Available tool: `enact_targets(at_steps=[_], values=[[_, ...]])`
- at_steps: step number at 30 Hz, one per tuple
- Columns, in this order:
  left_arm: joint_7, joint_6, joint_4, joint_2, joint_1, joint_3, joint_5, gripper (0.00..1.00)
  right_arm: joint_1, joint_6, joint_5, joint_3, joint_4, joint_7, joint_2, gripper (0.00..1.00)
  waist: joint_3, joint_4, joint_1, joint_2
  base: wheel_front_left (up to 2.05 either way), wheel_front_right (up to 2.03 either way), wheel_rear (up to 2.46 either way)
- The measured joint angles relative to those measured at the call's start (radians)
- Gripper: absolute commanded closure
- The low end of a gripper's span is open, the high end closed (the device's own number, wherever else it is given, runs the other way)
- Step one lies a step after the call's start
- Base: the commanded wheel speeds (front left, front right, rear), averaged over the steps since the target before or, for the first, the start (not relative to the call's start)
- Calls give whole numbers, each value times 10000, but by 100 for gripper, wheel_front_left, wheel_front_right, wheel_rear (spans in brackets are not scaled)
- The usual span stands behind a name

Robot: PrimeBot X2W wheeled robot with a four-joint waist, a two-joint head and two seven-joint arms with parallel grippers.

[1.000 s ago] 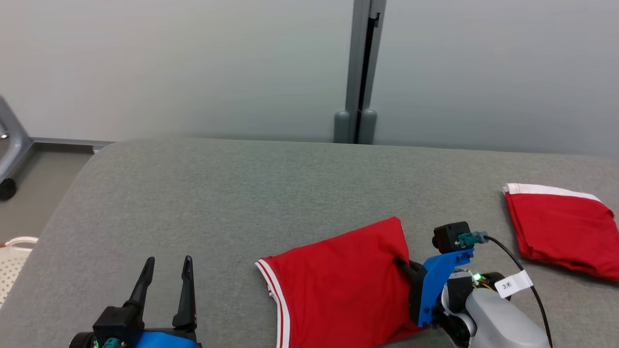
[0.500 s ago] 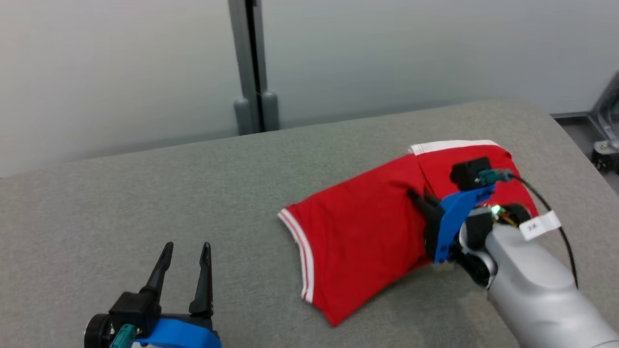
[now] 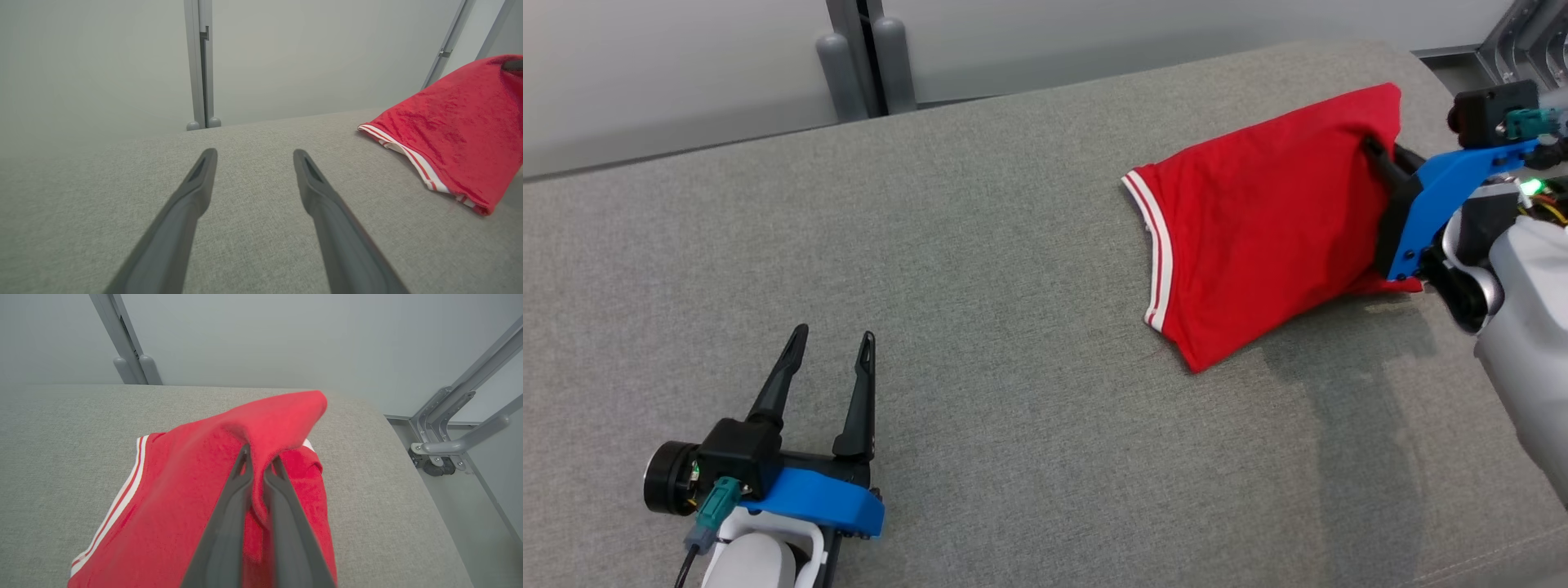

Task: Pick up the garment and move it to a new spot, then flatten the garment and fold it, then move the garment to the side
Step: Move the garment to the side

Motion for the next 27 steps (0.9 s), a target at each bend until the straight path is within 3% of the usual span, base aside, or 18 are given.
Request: enact_targets(at_steps=[5,6,7,11,17,21,27], values=[[0,0,50,59,-299,-96,17,0,-563,0,-788,-111,1055,-244,-119,97,372,115,-1,0,0,0,0],[0,0,65,65,-332,-115,15,0,-658,2,-1028,-167,1415,-261,-159,65,409,154,-1,0,0,0,0],[0,0,90,75,-356,-134,10,0,-748,0,-1292,-213,1770,-286,-182,0,433,195,-1,0,0,0,0],[0,0,151,65,-416,-136,-56,0,-840,0,-1751,-550,2608,-458,52,0,388,384,-2,-1,0,0,0],[0,0,182,-10,-278,29,-167,0,-674,0,-2481,-1078,2888,-1526,-6,0,-166,654,-4,-4,0,0,0],[0,15,184,-71,154,320,-301,0,-291,0,-2640,-1244,2836,-2560,253,0,-855,841,-4,-4,0,0,0],[0,46,109,-211,985,821,-512,0,593,0,-2523,-1250,2011,-3039,876,0,-2070,1015,-7,-5,0,0,0]])
